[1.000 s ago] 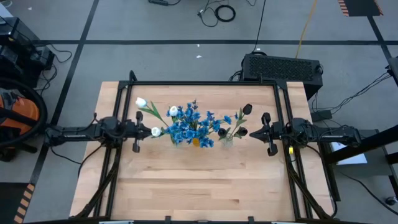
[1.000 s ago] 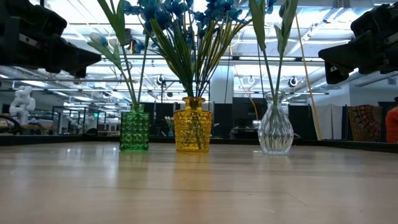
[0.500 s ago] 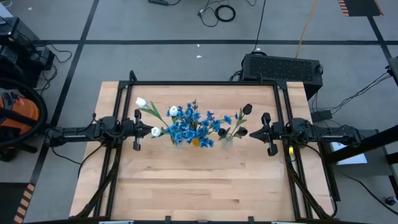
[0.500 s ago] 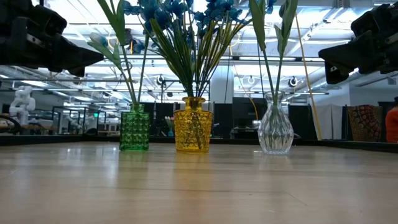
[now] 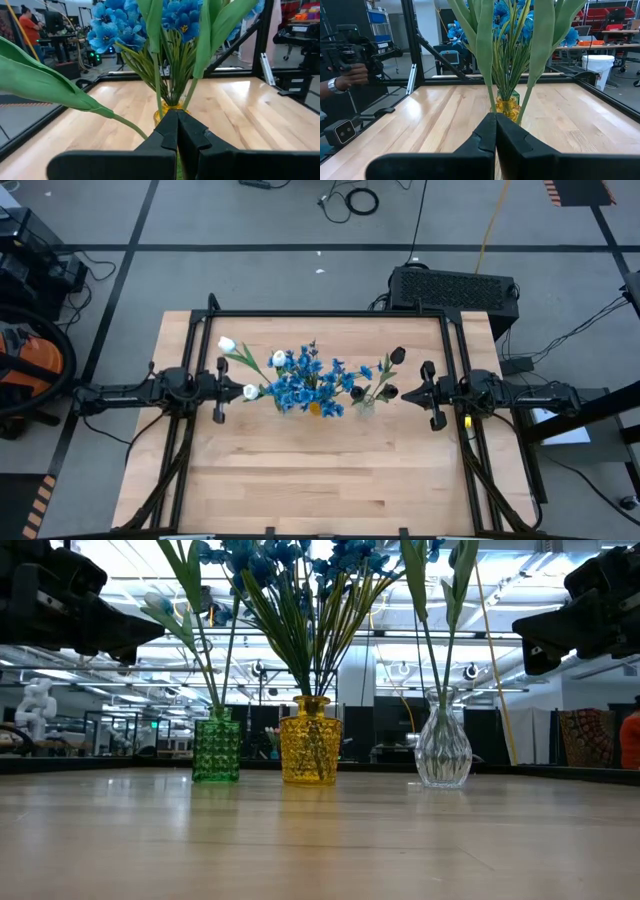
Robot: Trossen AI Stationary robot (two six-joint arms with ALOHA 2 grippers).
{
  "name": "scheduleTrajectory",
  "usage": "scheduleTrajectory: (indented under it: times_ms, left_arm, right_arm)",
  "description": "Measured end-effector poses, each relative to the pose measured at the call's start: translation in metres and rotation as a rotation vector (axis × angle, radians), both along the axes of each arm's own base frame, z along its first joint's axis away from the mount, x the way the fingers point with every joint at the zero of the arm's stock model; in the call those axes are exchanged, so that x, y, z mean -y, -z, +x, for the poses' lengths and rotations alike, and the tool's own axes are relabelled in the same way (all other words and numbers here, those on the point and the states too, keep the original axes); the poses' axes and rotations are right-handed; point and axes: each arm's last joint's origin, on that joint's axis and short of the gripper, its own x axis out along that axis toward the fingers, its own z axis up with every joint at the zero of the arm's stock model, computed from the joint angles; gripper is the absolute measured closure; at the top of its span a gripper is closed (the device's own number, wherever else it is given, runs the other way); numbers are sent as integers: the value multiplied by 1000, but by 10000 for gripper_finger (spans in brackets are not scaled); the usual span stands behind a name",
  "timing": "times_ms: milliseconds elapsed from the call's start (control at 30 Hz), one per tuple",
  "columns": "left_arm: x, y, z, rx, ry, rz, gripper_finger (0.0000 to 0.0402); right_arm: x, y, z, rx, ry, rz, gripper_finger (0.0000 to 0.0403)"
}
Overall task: Sort flowers into vase by color
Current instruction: Return to Home Position
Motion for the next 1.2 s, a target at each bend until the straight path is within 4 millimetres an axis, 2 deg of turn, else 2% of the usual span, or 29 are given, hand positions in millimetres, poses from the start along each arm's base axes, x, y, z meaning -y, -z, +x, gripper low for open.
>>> scheduleTrajectory:
  times_ms: [567,867,1200]
  left_arm:
    - [7,-1,0,5,105,-31,401]
    - [8,-1,0,10,103,-30,401]
    - [7,0,0,3,82,-29,379]
  right_arm:
    - [0,0,0,0,0,0,403]
    - [0,0,0,0,0,0,403]
    - [0,0,0,0,0,0,403]
